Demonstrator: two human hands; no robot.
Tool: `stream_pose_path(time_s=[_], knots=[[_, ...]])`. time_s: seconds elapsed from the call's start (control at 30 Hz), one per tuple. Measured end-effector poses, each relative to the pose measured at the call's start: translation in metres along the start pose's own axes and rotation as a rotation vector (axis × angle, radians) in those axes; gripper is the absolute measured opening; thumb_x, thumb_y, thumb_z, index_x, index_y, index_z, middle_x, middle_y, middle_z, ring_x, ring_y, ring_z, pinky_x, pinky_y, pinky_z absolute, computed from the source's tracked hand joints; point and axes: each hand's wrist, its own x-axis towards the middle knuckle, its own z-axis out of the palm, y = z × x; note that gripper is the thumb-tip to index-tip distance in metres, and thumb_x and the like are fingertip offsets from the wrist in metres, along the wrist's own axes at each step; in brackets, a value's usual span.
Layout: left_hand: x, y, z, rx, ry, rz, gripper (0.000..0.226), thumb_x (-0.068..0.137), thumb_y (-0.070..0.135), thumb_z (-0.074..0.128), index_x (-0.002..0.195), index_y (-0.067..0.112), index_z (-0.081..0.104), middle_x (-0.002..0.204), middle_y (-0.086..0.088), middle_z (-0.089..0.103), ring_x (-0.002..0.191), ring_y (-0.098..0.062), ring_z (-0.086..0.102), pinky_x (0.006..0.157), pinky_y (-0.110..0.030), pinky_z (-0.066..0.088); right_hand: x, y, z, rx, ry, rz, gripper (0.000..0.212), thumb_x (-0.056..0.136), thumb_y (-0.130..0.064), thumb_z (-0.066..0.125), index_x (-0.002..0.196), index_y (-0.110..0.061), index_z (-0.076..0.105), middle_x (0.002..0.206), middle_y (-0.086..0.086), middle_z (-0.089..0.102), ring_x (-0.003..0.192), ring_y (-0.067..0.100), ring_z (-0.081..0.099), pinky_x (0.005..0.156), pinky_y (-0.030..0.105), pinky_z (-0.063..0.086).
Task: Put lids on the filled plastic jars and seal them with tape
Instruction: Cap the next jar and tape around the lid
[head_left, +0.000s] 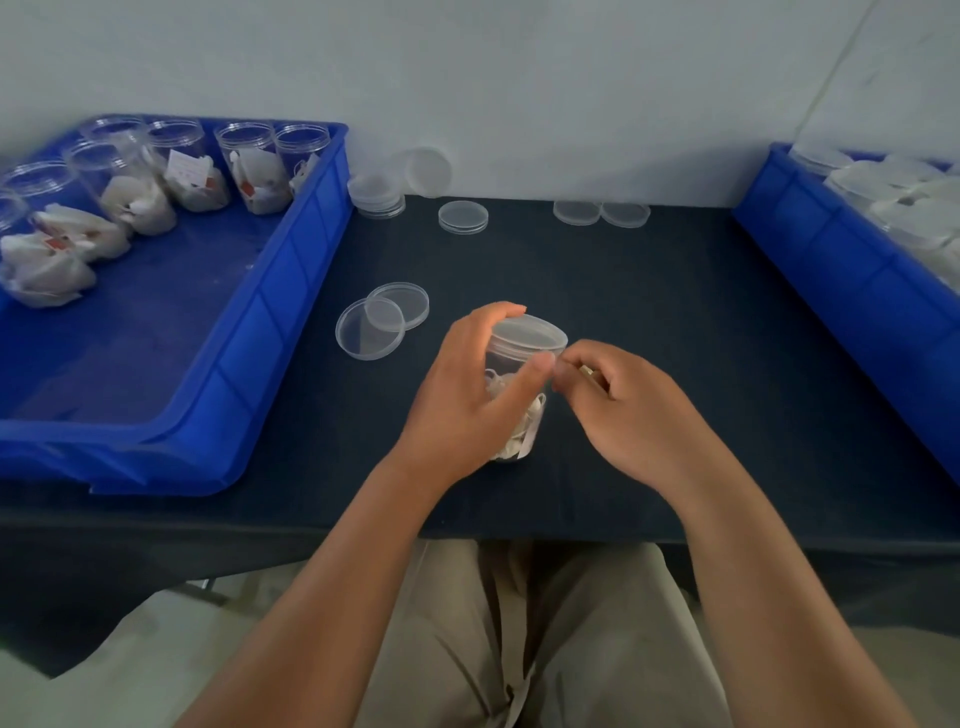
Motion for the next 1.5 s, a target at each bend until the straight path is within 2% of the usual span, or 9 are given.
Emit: stream_pose_path(time_s=[0.33,0.5,0.57,0.67,0.87,1.07,1.23,1.33,1.5], knots=[[0.001,0.000,0.003,-0.048,0.035,0.026,0.049,0.090,0.049,0.080,0.127,0.028,0.054,0.130,0.011,0.059,0.127,-0.012,0.057,0.097,-0.043,0.055,0.001,-0.003,-0.001,-0.129,0.043,-0.011,0.019,0.106,-0.034,0.049,0.095,-0.038,0.063,0.071,-0.035,0.058,0.060,-0.008,0.055,0.047,0.011,0.039],[0.004,-0.001,0.003,0.029,0.079,0.044,0.041,0.088,0.064,0.071,0.117,0.042,0.051,0.121,0.021,0.061,0.117,-0.004,0.060,0.087,-0.027,0.056,0.003,-0.003,0.001,-0.140,0.091,-0.011,0.021,0.106,-0.044,0.050,0.097,-0.037,0.068,0.063,-0.019,0.060,0.064,-0.010,0.057,0.053,0.007,0.040],[0.006,-0.002,0.002,0.097,0.101,0.038,0.034,0.088,0.069,0.061,0.114,0.050,0.048,0.116,0.027,0.060,0.111,0.004,0.060,0.080,-0.020,0.054,0.003,-0.006,0.001,-0.143,0.086,-0.009,0.031,0.103,-0.057,0.044,0.097,-0.038,0.068,0.065,-0.026,0.061,0.062,-0.010,0.057,0.049,0.008,0.039],[0.007,-0.006,0.002,0.160,0.102,0.044,0.034,0.091,0.069,0.052,0.118,0.050,0.046,0.116,0.024,0.059,0.107,0.004,0.061,0.082,-0.024,0.056,0.003,-0.008,0.002,-0.163,0.094,0.001,0.037,0.101,-0.065,0.041,0.099,-0.040,0.068,0.062,-0.021,0.060,0.063,-0.011,0.058,0.041,0.016,0.037],[0.010,-0.009,0.000,0.217,0.071,0.066,0.039,0.095,0.070,0.046,0.123,0.043,0.045,0.118,0.019,0.061,0.100,-0.001,0.064,0.077,-0.023,0.053,0.003,-0.010,0.001,-0.123,0.037,0.055,0.038,0.106,-0.063,0.034,0.098,-0.043,0.065,0.076,-0.013,0.067,0.063,0.002,0.068,0.058,0.027,0.053],[0.015,-0.010,-0.011,0.019,-0.024,0.030,0.029,0.096,0.061,0.053,0.118,0.042,0.048,0.112,0.015,0.069,0.086,-0.007,0.074,0.084,-0.042,0.060,0.001,-0.002,-0.018,-0.053,-0.220,0.016,0.032,0.102,-0.072,0.027,0.106,-0.062,0.057,0.098,-0.028,0.067,0.073,-0.004,0.070,0.071,0.030,0.050],[0.017,-0.009,-0.011,-0.076,-0.082,0.018,0.045,0.092,0.062,0.061,0.121,0.030,0.051,0.116,0.010,0.070,0.088,-0.015,0.076,0.085,-0.047,0.060,0.006,-0.002,-0.018,-0.108,-0.144,-0.001,0.028,0.108,-0.057,0.035,0.101,-0.055,0.062,0.089,-0.010,0.070,0.077,0.006,0.066,0.071,0.037,0.059],[0.016,-0.008,-0.007,-0.047,-0.037,0.021,0.062,0.078,0.070,0.077,0.120,0.032,0.051,0.117,0.012,0.070,0.101,-0.010,0.072,0.085,-0.038,0.060,0.006,-0.001,-0.013,-0.114,-0.104,-0.009,0.027,0.110,-0.050,0.036,0.099,-0.049,0.062,0.087,-0.018,0.067,0.077,0.001,0.063,0.062,0.031,0.052],[0.015,-0.009,-0.004,-0.164,-0.014,-0.028,0.047,0.084,0.058,0.076,0.116,0.035,0.053,0.119,0.016,0.071,0.106,-0.010,0.072,0.091,-0.042,0.060,0.008,0.005,-0.015,-0.098,-0.153,-0.028,0.029,0.109,-0.058,0.034,0.108,-0.054,0.063,0.091,-0.026,0.066,0.084,-0.005,0.062,0.064,0.028,0.051]])
